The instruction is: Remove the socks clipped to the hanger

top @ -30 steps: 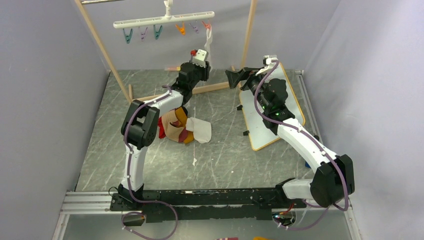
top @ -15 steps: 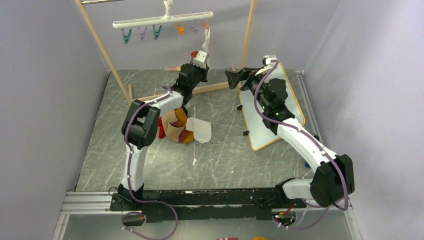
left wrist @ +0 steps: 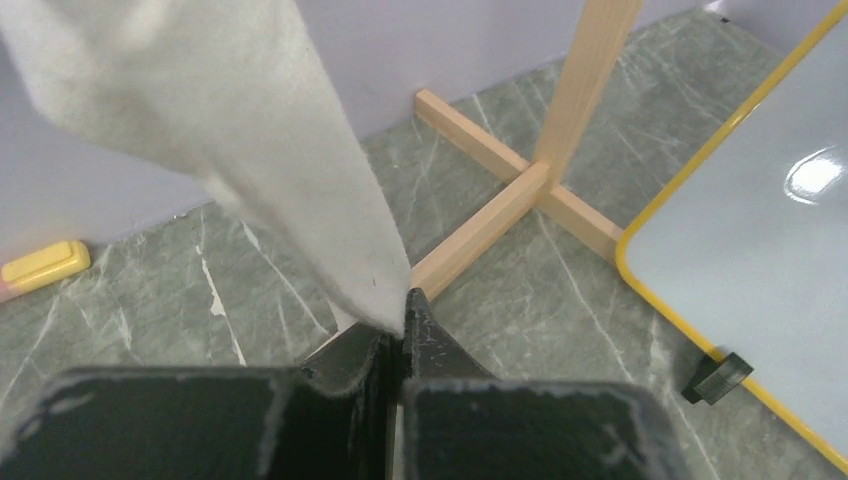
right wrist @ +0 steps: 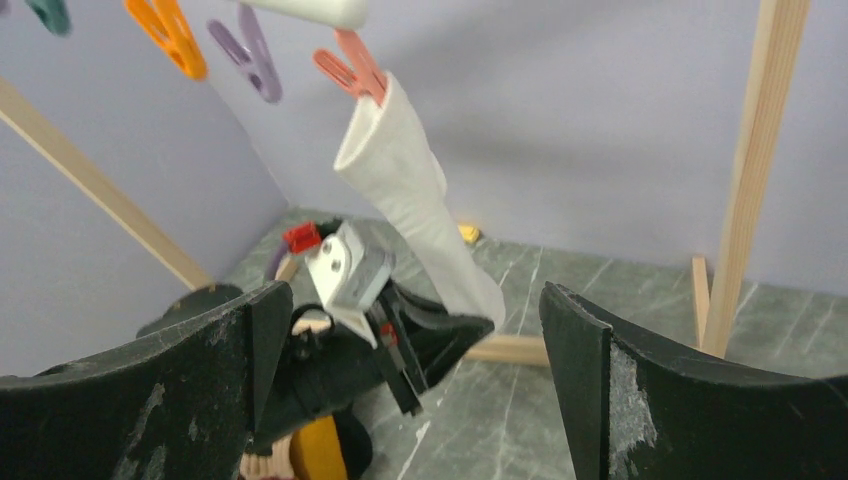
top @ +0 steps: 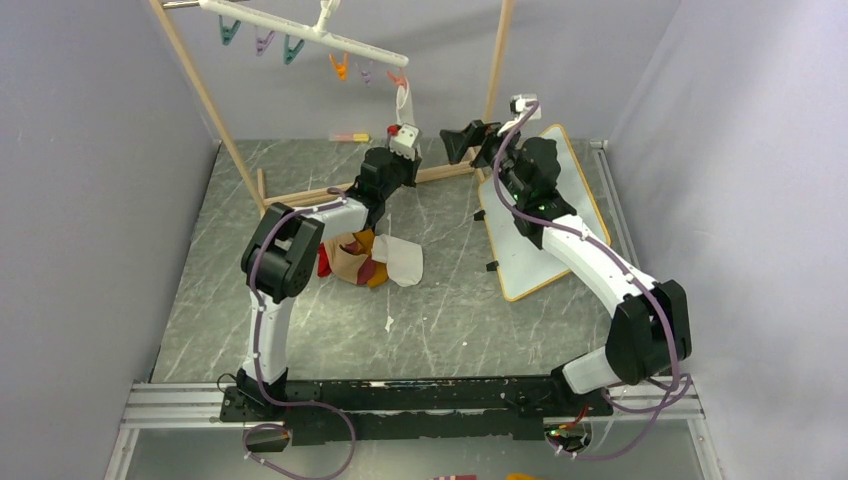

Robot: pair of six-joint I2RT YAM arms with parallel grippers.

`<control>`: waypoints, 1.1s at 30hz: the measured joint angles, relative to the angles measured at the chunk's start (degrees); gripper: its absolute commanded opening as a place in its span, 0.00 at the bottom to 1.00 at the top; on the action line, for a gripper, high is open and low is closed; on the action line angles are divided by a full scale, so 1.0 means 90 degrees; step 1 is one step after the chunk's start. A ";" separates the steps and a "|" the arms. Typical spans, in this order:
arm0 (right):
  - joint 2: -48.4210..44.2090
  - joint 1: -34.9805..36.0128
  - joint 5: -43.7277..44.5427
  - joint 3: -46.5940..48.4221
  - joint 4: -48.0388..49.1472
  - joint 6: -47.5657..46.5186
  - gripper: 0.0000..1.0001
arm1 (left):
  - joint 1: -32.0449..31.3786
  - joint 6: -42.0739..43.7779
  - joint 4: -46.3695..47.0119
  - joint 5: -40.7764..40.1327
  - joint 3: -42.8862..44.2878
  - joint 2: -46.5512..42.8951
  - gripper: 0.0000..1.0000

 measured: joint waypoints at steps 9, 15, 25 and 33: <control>0.0580 0.0039 -0.0032 0.1382 -0.0175 -0.0272 1.00 | -0.0134 -0.0002 0.0240 -0.0002 -0.0010 -0.0158 0.05; 0.1365 0.0185 -0.0039 0.2327 -0.0457 -0.0573 1.00 | -0.0170 -0.0002 0.0238 -0.0002 -0.0010 -0.0158 0.05; 0.2693 0.0709 0.0627 0.3667 -0.1513 -0.1241 1.00 | -0.0199 0.0005 0.0238 -0.0007 -0.0010 -0.0158 0.05; 0.2888 0.0806 0.1375 0.3978 -0.1659 -0.1367 0.99 | -0.0209 0.0015 0.0236 -0.0007 -0.0010 -0.0158 0.05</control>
